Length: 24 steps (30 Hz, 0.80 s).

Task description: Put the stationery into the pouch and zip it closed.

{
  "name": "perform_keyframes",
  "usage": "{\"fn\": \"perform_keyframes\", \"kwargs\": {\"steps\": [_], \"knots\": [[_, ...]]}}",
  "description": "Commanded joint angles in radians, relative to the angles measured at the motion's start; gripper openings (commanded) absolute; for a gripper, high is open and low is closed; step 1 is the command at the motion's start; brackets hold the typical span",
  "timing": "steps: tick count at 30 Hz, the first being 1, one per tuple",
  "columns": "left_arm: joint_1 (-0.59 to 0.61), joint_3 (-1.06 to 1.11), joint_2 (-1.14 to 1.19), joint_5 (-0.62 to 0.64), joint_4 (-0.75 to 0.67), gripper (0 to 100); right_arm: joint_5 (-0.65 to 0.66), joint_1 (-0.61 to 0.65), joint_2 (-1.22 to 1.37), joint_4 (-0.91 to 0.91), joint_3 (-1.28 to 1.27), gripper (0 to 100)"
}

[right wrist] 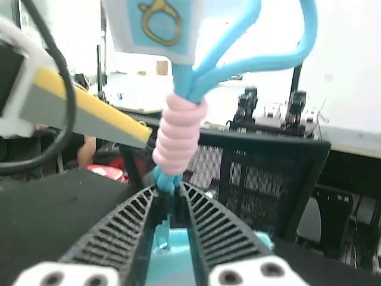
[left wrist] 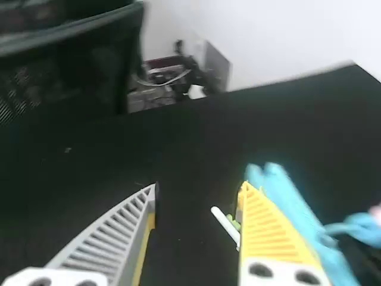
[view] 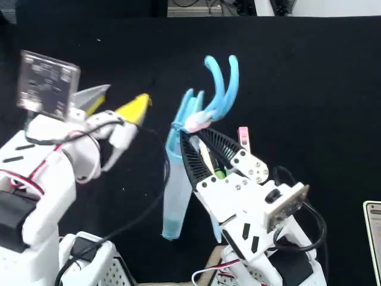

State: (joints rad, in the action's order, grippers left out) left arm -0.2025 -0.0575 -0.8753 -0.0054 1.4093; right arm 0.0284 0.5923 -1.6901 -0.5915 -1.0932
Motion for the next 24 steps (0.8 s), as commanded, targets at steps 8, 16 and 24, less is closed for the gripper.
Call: {"fn": "perform_keyframes", "kwargs": {"steps": [8,16,24], "knots": [[0.174,0.013,-0.009,0.267,-0.011,23,0.012,0.002,0.194,0.117,0.07,1.1],[0.183,0.019,-0.052,0.4,0.008,23,0.083,0.081,0.378,0.229,0.196,1.1],[0.183,0.056,-0.141,0.402,0.0,23,0.083,0.104,0.527,0.236,0.271,1.1]]}}
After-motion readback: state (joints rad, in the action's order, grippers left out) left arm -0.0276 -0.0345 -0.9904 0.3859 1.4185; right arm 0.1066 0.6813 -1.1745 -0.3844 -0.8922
